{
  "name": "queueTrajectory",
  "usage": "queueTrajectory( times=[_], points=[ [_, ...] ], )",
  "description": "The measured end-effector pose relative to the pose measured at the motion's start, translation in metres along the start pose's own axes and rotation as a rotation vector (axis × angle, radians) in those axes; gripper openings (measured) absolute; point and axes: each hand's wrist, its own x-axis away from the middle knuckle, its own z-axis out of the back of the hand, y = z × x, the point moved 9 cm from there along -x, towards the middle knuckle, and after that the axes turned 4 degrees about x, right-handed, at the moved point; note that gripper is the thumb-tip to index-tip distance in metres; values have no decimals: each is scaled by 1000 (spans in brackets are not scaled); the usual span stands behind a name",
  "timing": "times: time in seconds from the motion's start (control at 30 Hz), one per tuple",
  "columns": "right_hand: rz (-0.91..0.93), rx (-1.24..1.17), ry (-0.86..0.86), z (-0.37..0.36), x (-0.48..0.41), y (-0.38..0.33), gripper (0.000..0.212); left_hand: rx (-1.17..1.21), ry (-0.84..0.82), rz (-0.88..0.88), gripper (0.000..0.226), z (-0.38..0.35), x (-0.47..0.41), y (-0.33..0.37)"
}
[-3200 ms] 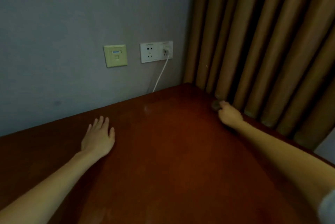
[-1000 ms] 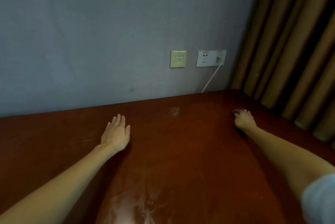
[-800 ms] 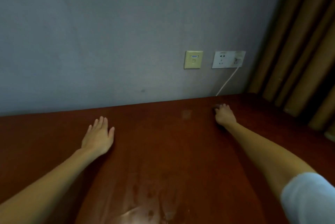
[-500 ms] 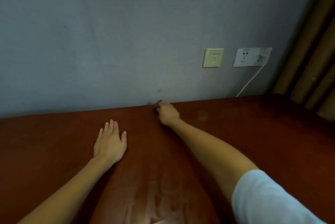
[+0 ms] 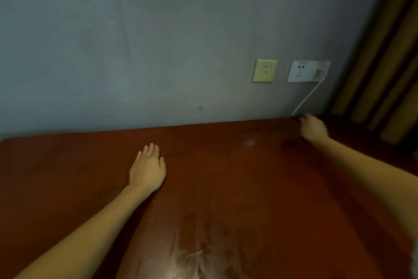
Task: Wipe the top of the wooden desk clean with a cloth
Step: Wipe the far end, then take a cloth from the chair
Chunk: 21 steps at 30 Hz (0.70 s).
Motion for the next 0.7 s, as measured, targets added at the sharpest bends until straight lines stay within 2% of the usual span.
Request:
queueTrajectory(
  times=[0.1, 0.2, 0.33, 0.43, 0.53, 0.7],
  points=[
    [-131, 111, -67, -7, 36, 77, 39, -2, -1, 4, 54, -1, 0, 1],
    [-117, 110, -10, -21, 50, 57, 39, 0, 3, 4, 53, -1, 2, 2],
    [147, 12, -110, -68, 74, -77, 37, 12, -2, -6, 52, 0, 7, 2],
    [401, -70, -187, -102, 119, -194, 35, 13, -9, -23, 52, 0, 17, 0],
    [573, -121, -268, -119, 175, -294, 34, 4, 12, 27, 53, 5, 32, -11],
    [775, -156, -454, -131, 262, -379, 41, -5, 19, 149, 56, 15, 60, -44]
  ],
)
